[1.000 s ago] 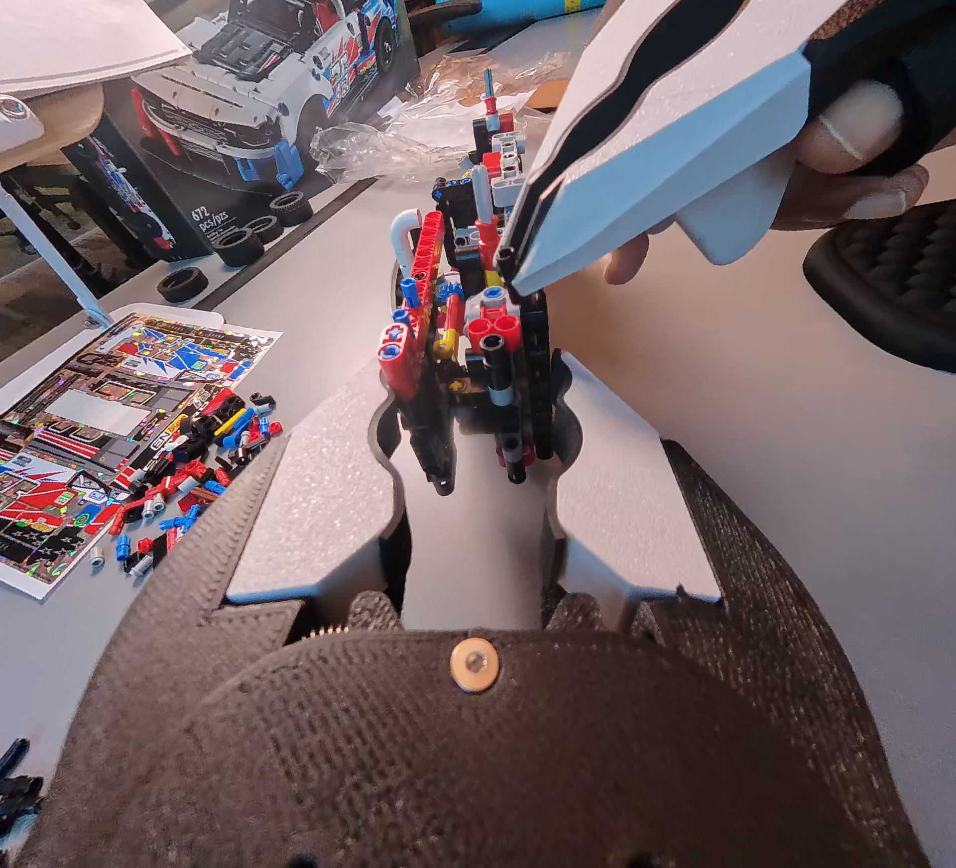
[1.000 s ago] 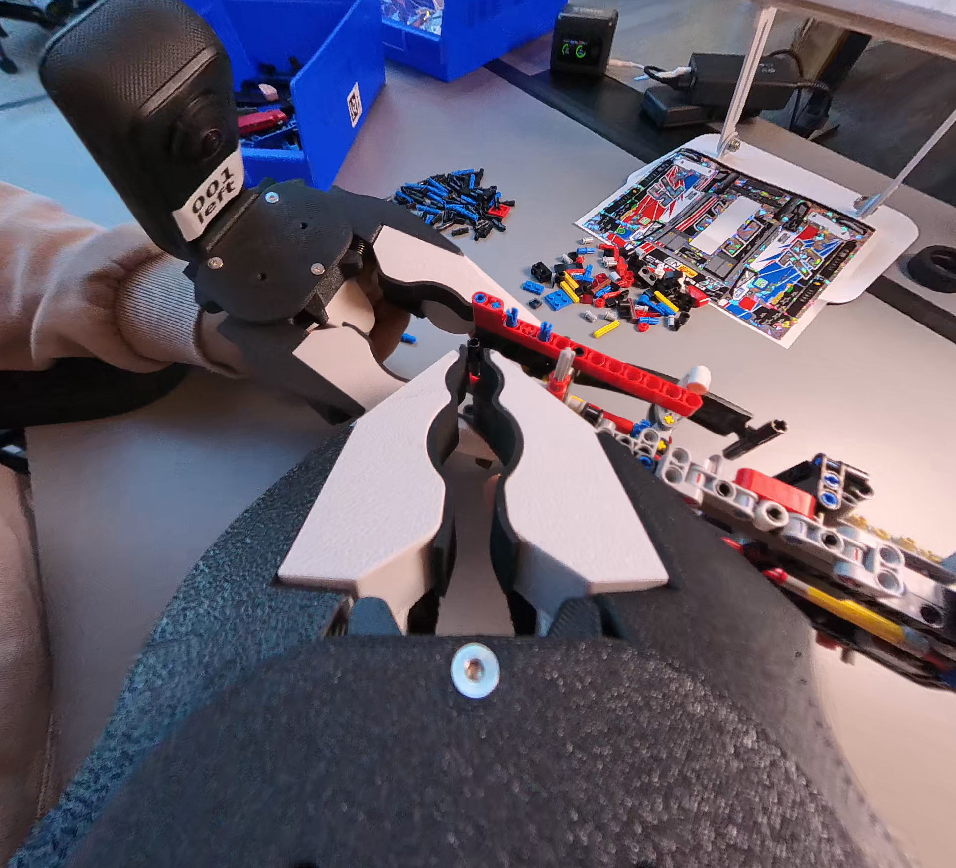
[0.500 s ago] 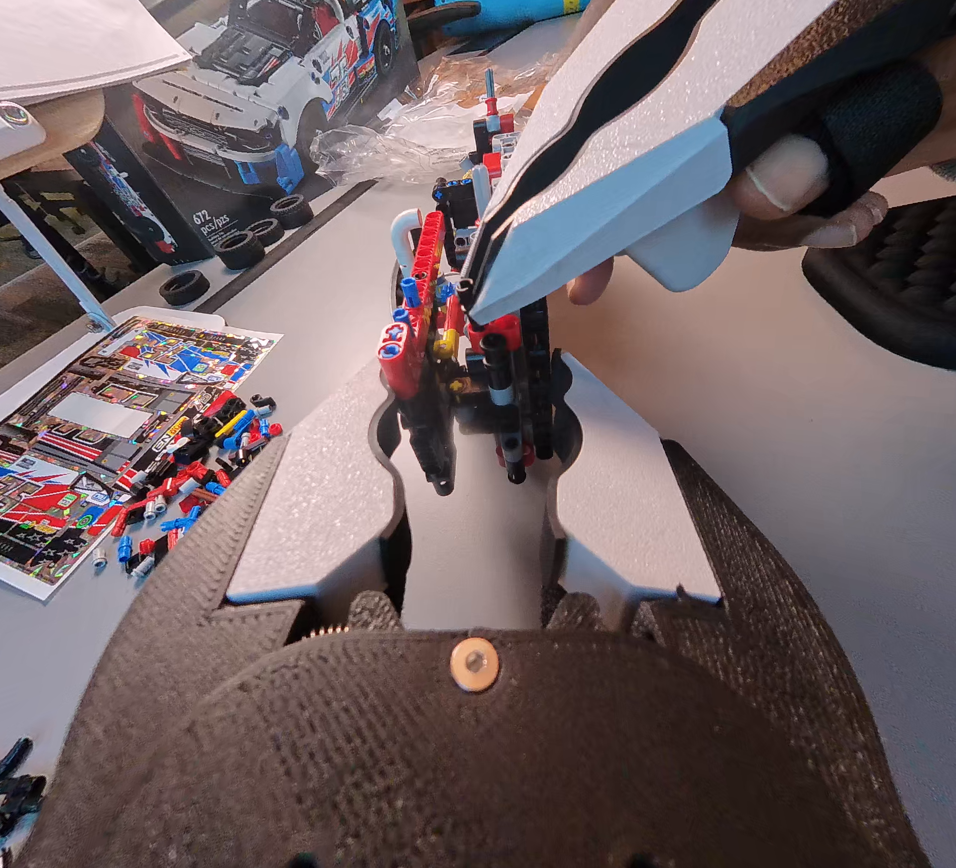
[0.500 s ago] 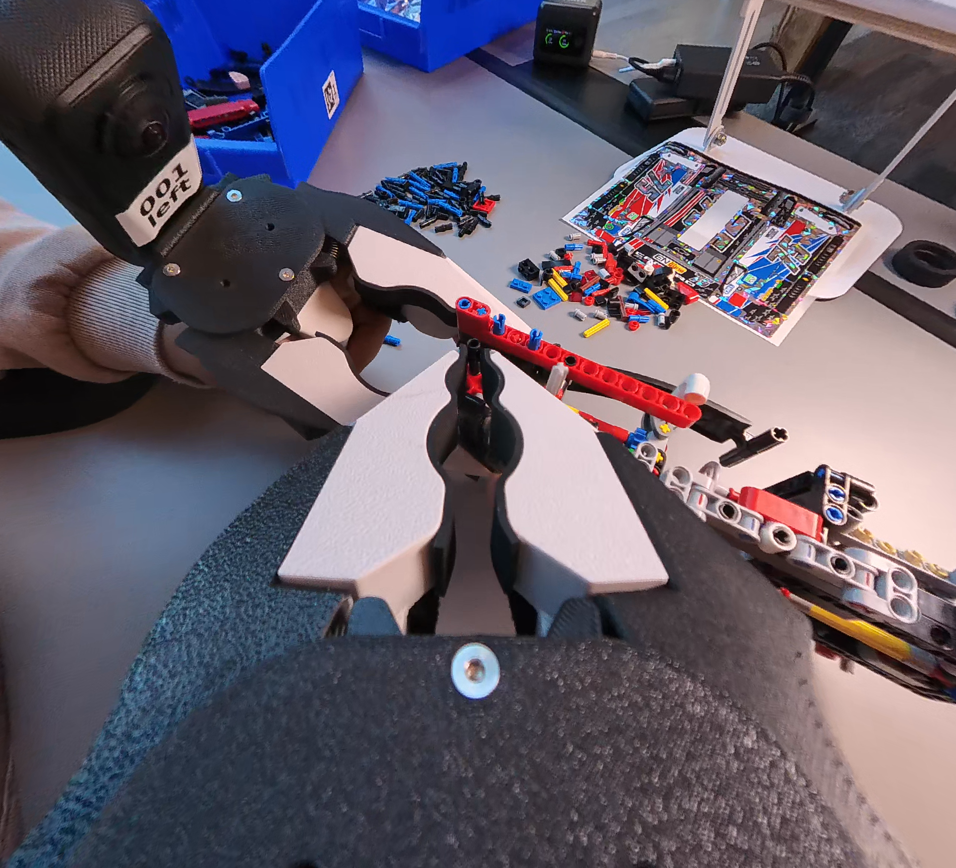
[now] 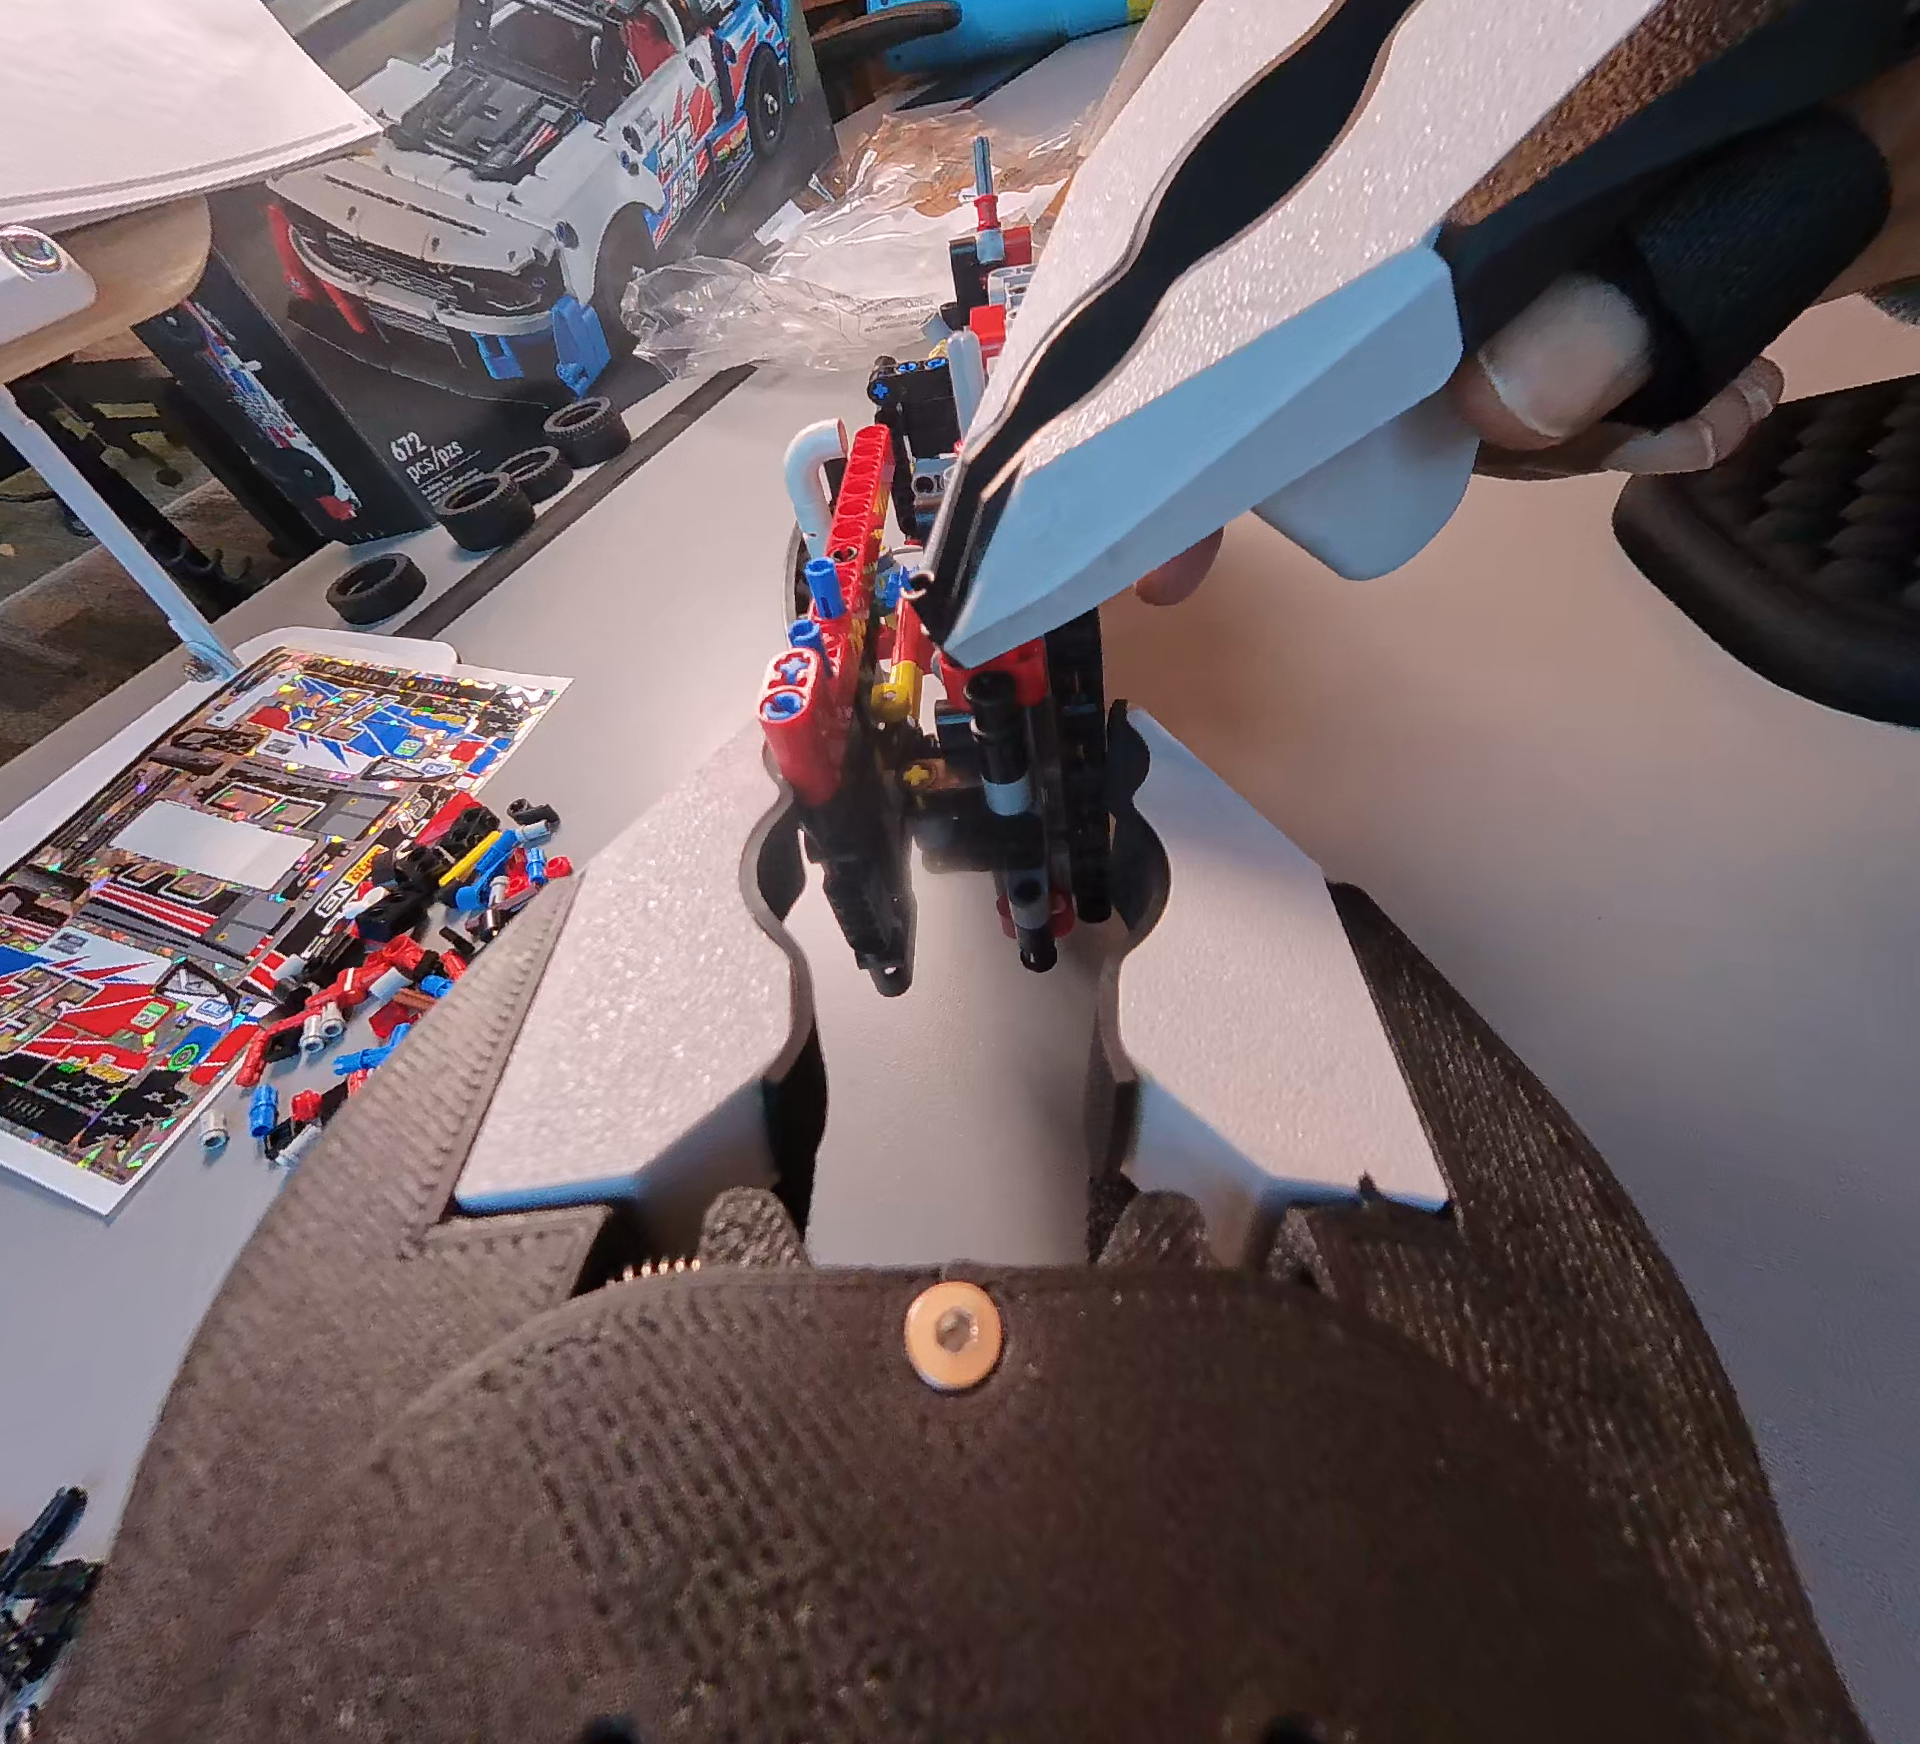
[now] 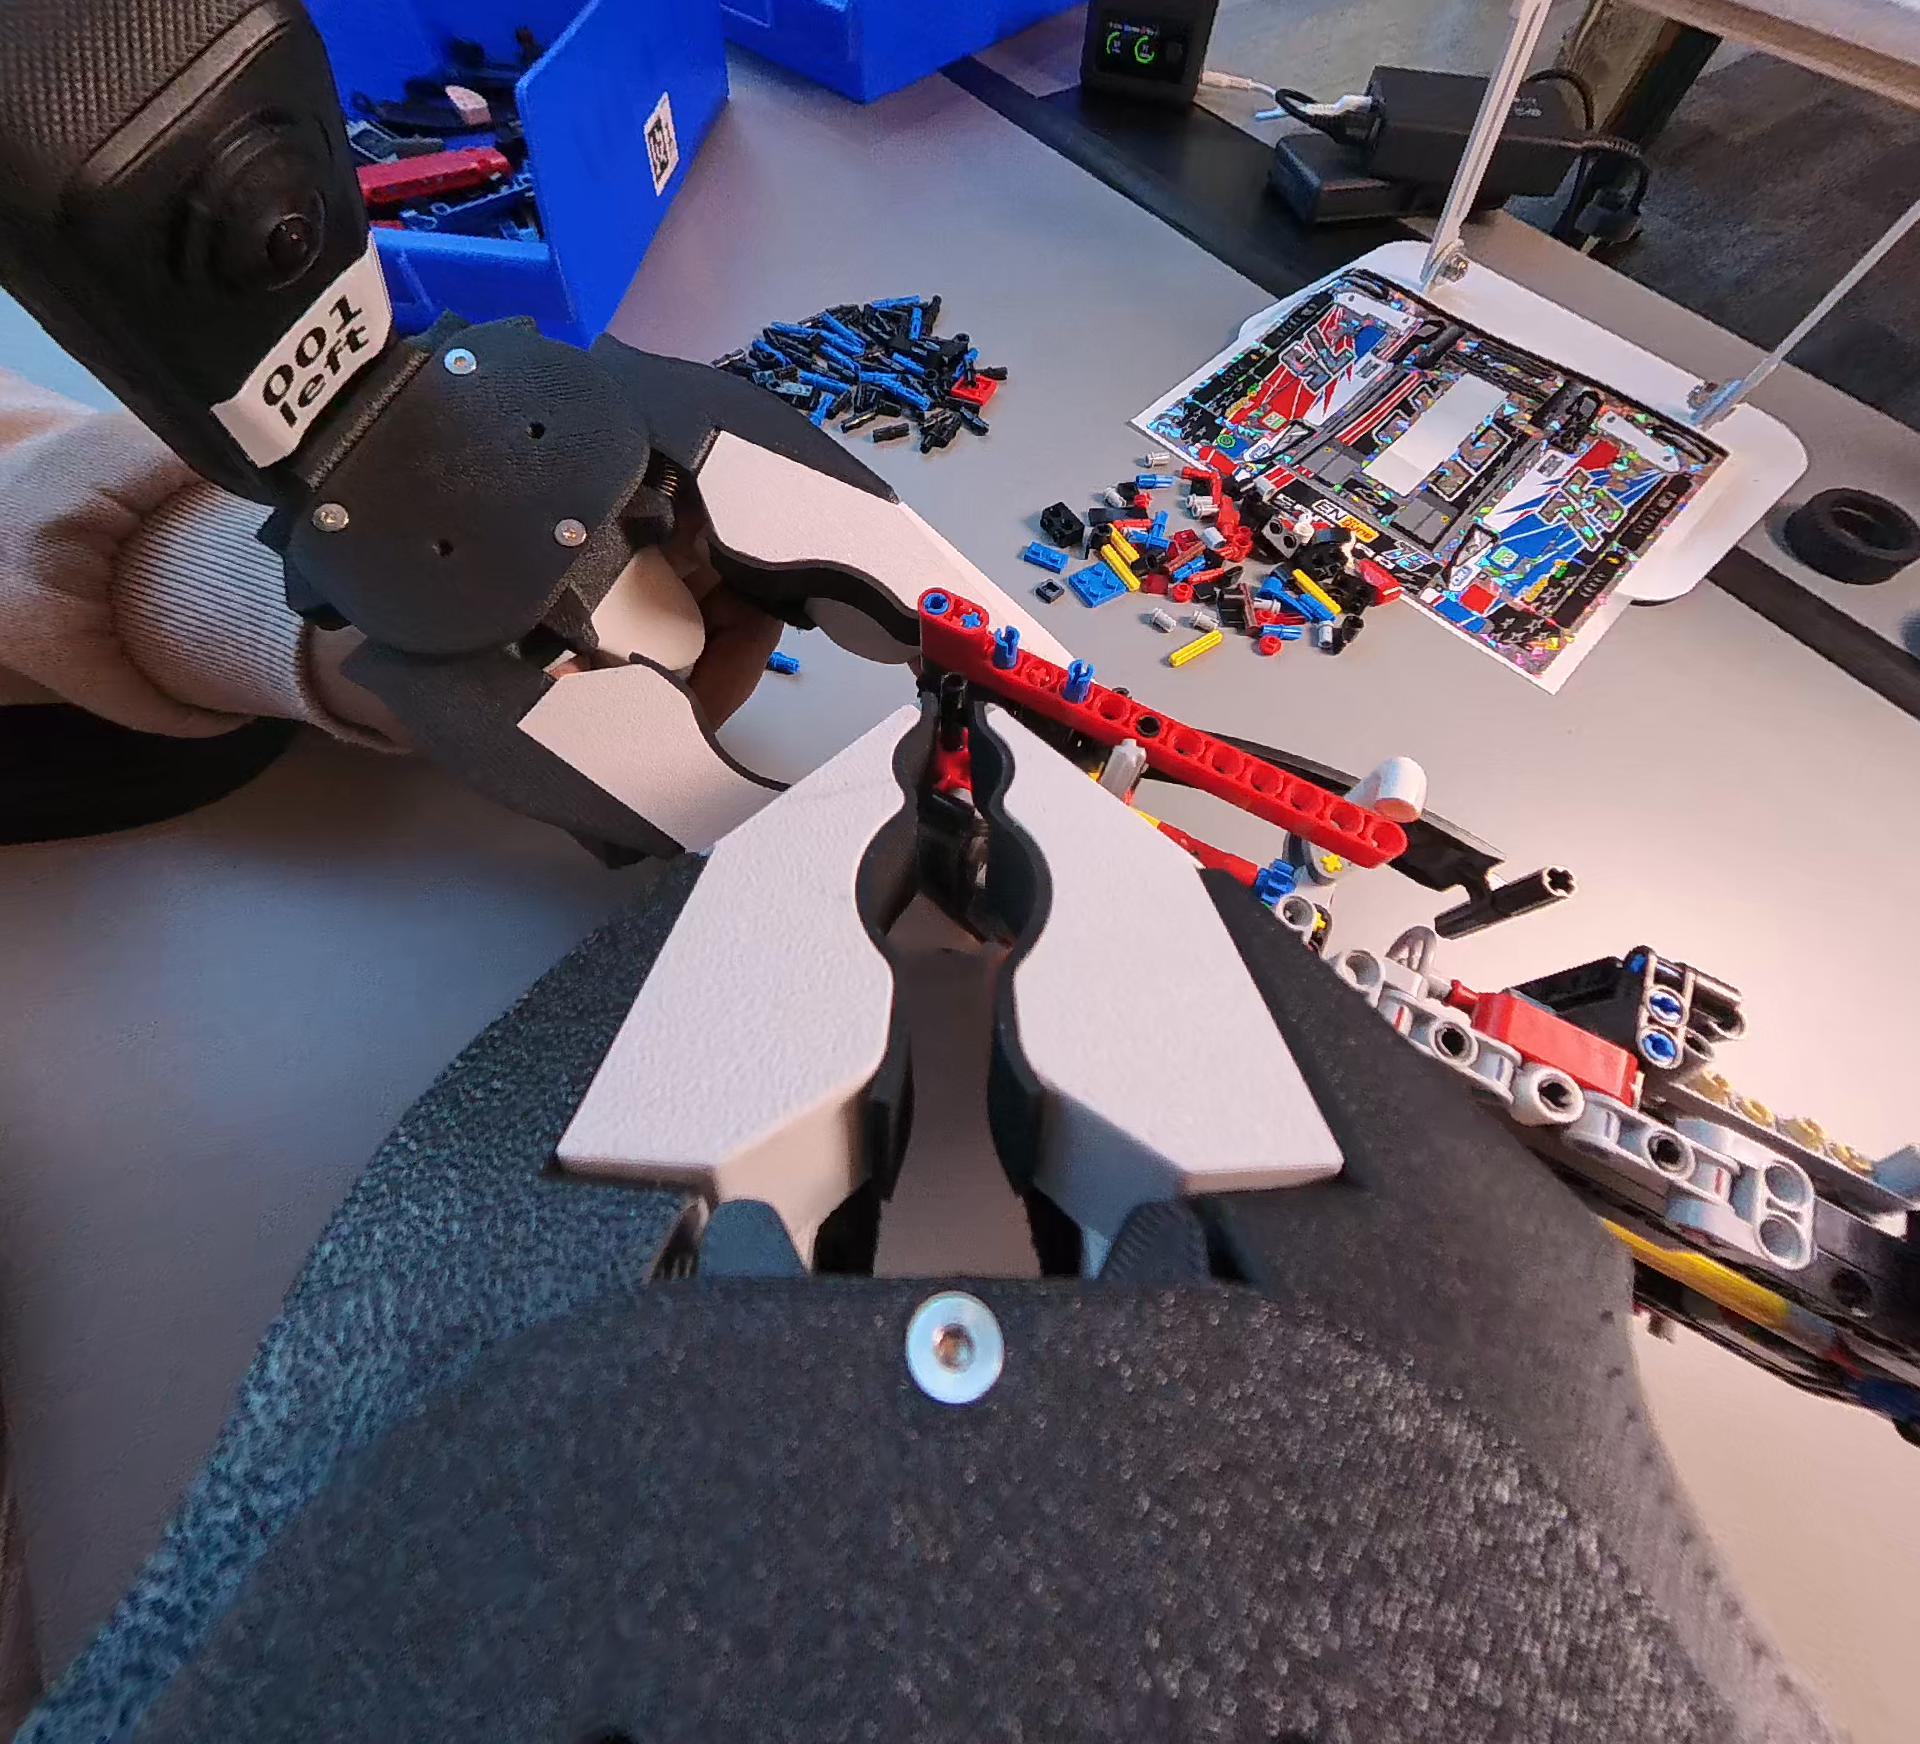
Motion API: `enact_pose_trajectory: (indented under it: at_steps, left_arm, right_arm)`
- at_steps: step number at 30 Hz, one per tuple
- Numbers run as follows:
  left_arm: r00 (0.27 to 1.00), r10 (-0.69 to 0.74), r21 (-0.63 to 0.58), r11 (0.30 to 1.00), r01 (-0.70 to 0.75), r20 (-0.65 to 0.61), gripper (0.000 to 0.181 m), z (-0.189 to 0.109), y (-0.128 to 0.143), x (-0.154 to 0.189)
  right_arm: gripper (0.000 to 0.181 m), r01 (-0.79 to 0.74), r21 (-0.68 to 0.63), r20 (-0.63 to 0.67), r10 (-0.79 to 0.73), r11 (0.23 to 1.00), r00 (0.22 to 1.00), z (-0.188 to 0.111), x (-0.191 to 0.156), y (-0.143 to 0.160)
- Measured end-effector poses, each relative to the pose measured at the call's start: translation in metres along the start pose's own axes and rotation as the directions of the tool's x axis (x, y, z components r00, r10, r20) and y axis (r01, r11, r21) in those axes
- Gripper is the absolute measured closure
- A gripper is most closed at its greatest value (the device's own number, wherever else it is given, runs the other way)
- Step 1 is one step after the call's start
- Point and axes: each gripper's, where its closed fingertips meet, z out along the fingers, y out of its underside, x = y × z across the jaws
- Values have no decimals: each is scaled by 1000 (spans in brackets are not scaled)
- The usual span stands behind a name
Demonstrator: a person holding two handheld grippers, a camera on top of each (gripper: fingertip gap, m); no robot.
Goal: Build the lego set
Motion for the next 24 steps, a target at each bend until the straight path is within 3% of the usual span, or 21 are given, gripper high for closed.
enact_pose_trajectory:
  at_steps: [12, 24]
  left_arm:
    - [1000, 6, 2, 1000, -6, 1, 125, 0, 0, 0]
    - [1000, 25, -1, 1000, -25, 1, 125, 0, 0, 2]
  right_arm:
    - [178, 13, -5, 4, -13, 1000, 1000, -4, 1, 2]
    - [180, 109, -128, 29, -106, 986, 994, -2, -1, 6]
